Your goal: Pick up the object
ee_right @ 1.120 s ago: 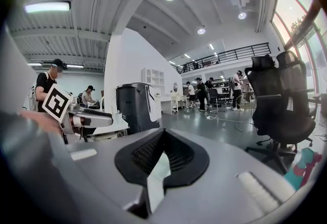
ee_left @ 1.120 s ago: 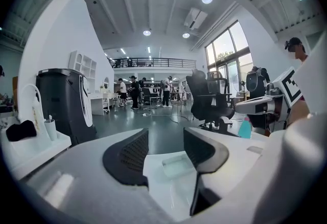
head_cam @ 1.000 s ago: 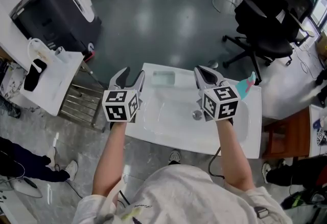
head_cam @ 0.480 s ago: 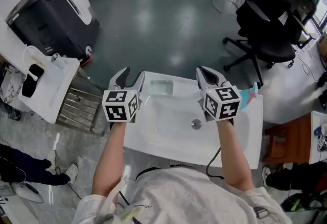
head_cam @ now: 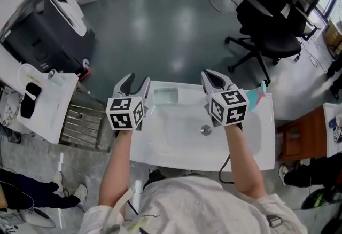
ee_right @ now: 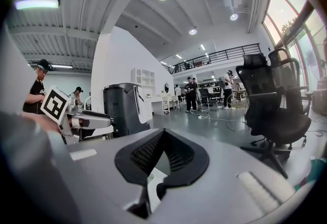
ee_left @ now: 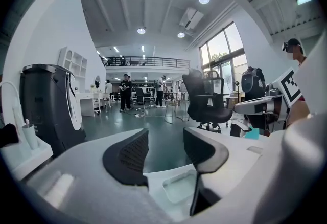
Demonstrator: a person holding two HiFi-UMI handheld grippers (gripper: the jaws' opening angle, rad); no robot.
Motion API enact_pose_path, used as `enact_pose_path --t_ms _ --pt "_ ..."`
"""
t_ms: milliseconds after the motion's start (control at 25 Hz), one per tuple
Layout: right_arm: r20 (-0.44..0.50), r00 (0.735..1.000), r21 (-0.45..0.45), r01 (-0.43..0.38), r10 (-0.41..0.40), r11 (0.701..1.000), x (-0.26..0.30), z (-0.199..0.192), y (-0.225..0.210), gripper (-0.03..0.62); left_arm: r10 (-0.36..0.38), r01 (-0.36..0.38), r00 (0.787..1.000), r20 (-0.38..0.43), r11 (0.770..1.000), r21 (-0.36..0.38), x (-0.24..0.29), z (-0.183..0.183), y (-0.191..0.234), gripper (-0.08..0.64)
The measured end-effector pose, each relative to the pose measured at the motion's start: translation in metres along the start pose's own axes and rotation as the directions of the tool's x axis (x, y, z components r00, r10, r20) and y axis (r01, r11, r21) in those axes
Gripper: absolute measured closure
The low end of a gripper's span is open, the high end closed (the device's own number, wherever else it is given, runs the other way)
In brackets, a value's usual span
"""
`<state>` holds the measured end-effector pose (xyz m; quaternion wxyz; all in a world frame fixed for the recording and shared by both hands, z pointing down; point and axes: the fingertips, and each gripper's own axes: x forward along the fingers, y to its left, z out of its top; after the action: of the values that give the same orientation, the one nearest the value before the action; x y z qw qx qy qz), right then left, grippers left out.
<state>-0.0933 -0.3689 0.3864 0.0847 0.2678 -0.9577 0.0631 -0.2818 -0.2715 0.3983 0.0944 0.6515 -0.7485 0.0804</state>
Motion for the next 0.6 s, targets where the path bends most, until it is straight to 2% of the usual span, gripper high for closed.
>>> enact_pose_path --t_ms 400,600 --pt "0.012 0.988 0.011 0.154 -0.154 0.988 -0.005 0.005 0.016 0.589 -0.174 0.174 0.985 0.004 0.984 0.043 0.016 0.003 0.007 0.337" --pt "0.019 0.977 0.016 0.211 -0.212 0.977 -0.008 0.006 0.025 0.589 -0.232 0.23 0.973 0.011 0.971 0.058 0.02 0.008 0.013 0.337"
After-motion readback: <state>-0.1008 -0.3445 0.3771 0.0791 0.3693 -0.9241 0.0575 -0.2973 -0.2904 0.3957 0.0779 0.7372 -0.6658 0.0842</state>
